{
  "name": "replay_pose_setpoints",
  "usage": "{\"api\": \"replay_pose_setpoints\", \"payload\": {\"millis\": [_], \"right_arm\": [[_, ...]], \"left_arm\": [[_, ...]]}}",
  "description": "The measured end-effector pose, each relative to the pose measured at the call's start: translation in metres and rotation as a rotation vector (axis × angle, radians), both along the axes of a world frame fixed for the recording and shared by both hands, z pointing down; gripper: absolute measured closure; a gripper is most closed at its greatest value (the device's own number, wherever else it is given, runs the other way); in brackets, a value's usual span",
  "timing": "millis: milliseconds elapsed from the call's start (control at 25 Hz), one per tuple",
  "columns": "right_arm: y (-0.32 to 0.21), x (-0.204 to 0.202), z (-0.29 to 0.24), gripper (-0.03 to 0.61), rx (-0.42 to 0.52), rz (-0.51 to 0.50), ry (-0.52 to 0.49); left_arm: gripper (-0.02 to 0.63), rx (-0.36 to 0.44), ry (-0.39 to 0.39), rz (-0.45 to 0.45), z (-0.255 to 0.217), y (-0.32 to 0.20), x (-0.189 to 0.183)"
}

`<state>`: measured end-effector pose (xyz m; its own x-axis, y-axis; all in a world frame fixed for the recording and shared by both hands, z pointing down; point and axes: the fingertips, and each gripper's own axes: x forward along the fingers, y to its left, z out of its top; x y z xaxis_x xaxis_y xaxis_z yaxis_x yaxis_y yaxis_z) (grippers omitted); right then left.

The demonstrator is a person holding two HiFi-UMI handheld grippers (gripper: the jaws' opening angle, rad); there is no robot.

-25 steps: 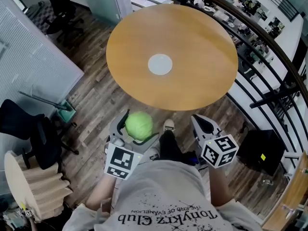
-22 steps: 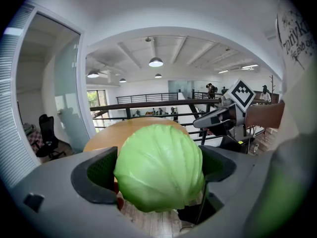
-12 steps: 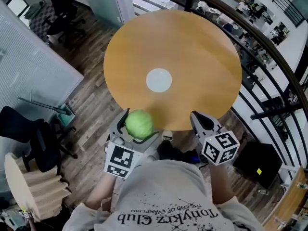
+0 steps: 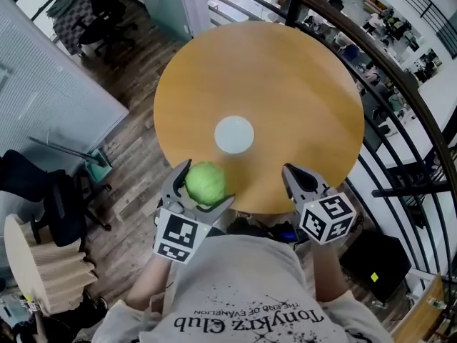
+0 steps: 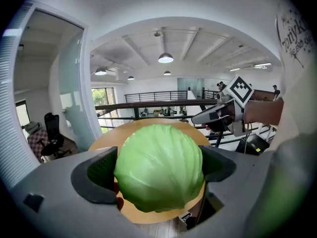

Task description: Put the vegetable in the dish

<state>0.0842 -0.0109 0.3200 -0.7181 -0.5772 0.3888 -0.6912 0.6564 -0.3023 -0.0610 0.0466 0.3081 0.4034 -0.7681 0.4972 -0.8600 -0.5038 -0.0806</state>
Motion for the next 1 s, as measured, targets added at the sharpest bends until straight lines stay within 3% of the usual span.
{"api": "replay_pose_setpoints", "payload": {"millis": [440, 1000], "right_arm": [[-0.025, 0.012, 0.006, 0.561, -0.022, 0.013, -0.019], [-0.041, 0.006, 0.012, 0.561, -0.066, 0.096, -0.019]], "left_arm": [[0.112, -0.023, -0.012, -0.008, 0.001, -0.028, 0.005], [0.112, -0.062, -0.019, 0.091, 0.011, -0.066, -0.001]]}}
